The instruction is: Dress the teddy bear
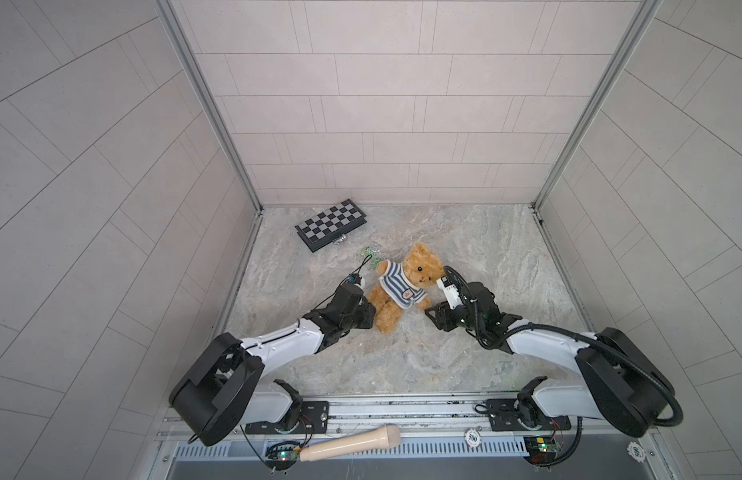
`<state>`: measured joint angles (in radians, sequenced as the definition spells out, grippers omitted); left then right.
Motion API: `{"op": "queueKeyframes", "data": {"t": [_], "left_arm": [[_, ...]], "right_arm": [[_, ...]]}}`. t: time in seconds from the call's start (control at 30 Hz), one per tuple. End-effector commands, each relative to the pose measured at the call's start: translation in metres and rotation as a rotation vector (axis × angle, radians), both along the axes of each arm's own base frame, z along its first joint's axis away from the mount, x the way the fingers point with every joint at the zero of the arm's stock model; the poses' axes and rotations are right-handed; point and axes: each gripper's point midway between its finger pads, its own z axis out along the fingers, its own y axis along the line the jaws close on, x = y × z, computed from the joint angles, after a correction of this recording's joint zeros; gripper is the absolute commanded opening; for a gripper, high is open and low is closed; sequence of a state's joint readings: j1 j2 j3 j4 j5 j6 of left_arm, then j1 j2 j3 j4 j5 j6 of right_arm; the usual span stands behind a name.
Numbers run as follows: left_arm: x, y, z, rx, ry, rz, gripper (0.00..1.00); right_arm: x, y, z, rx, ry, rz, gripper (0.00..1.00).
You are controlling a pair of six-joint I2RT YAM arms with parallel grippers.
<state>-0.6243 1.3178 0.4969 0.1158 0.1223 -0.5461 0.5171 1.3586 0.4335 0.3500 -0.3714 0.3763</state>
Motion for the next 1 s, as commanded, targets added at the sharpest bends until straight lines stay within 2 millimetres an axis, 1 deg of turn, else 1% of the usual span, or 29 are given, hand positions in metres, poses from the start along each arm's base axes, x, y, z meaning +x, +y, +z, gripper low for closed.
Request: {"op": "queueKeyframes", "data": {"t": [0.0,0.07,0.13,0.3,0.47,0.63,0.73,0.83,0.9,0.97], "left_arm": [[-0.006,0.000,-0.004,-0.008,0.012,0.002,0.38],[-0.006,-0.001,-0.004,-0.013,0.011,-0.001,0.38],[-0.007,-0.002,-0.004,-0.014,0.012,-0.004,0.38],[-0.008,-0.001,-0.002,-0.018,0.007,-0.003,0.38],[-0.010,0.001,-0.002,-0.022,0.006,0.001,0.38],[-0.012,0.002,0.001,-0.029,0.003,0.000,0.39],[-0.015,0.000,0.006,-0.044,-0.001,-0.014,0.40],[-0.023,-0.006,0.016,-0.079,-0.002,-0.069,0.42],[-0.027,-0.005,0.025,-0.085,-0.013,-0.079,0.44],[-0.029,0.002,0.035,-0.073,-0.037,-0.073,0.47]], "right_arm": [[0.019,0.013,0.011,0.067,-0.069,-0.011,0.55],[0.022,0.014,0.002,0.063,-0.059,-0.016,0.55],[0.025,0.015,-0.003,0.072,-0.068,-0.022,0.54],[0.031,0.021,-0.006,0.119,-0.076,-0.022,0.49],[0.032,0.023,-0.010,0.117,-0.076,-0.018,0.35],[0.030,0.018,-0.012,0.083,-0.072,-0.021,0.21],[0.027,0.016,-0.010,0.059,-0.066,-0.010,0.12],[0.020,0.016,-0.006,0.004,-0.026,0.033,0.05],[0.012,0.015,-0.004,-0.043,0.016,0.072,0.02],[0.003,0.014,0.001,-0.088,0.039,0.113,0.00]]}}
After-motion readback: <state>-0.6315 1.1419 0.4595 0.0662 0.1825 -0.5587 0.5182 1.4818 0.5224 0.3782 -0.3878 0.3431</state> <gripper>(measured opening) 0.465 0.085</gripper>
